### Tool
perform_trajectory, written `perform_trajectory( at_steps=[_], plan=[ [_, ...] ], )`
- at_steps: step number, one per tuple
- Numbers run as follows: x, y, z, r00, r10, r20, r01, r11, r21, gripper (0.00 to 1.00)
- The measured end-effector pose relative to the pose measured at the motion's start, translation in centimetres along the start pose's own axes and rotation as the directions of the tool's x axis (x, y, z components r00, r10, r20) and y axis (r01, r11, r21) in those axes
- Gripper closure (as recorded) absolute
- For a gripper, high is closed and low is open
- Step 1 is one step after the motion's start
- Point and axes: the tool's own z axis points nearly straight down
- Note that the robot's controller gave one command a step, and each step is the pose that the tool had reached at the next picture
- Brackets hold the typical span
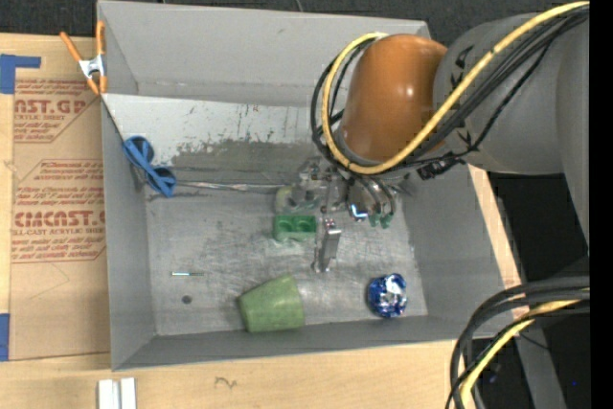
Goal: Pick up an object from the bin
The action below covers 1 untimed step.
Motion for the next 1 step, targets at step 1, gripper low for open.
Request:
perform_trajectory(
  at_steps=[1],
  plan=[
    [-3.88, -2.24, 8.63, 0.999, 0.036, 0.001, -0.036, 0.999, -0.002, 0.00]
  ],
)
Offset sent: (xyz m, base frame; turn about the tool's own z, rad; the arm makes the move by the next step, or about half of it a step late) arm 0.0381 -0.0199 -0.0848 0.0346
